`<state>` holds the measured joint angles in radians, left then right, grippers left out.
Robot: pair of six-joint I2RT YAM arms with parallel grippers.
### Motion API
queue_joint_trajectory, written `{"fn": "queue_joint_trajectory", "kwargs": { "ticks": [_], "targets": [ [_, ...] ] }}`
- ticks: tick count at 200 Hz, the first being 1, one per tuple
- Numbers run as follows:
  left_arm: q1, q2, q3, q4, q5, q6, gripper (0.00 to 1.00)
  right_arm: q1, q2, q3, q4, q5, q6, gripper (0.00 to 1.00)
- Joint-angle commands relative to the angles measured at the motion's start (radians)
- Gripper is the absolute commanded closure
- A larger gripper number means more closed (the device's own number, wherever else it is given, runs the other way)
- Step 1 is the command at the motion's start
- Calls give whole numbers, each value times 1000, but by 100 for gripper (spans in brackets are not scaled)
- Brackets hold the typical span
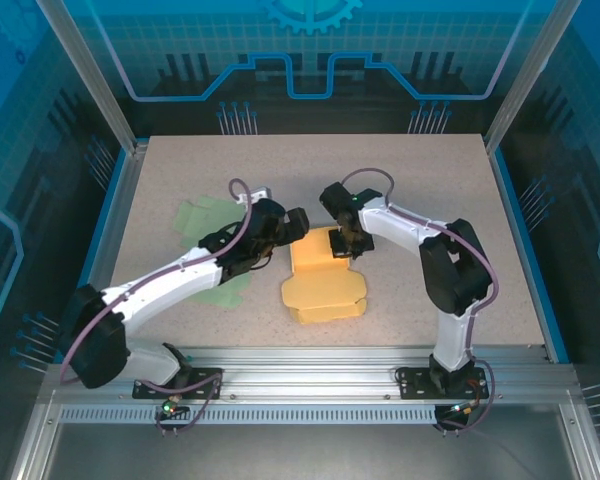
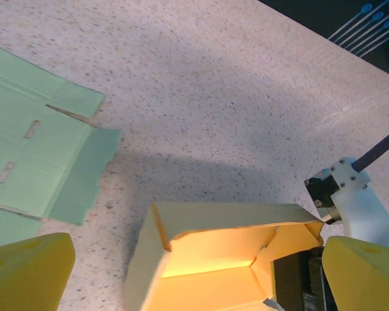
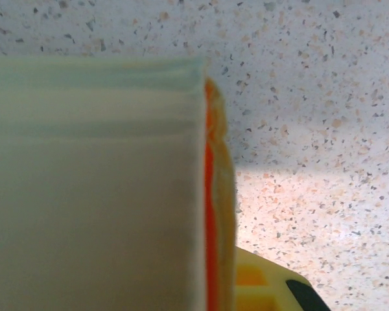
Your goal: Fold the paper box
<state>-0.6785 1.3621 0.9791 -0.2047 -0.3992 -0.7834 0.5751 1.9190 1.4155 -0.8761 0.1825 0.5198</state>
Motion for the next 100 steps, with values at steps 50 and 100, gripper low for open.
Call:
{"fn": "queue_joint_trajectory", "kwargs": {
  "ticks": [50, 100],
  "targets": [
    [194, -216, -182, -9, 108, 15, 1, -13, 197, 135, -392, 180, -150, 100],
    [243, -248, -236, 6, 138, 15, 1, -12, 427, 358, -616, 437, -159, 100]
  ]
}}
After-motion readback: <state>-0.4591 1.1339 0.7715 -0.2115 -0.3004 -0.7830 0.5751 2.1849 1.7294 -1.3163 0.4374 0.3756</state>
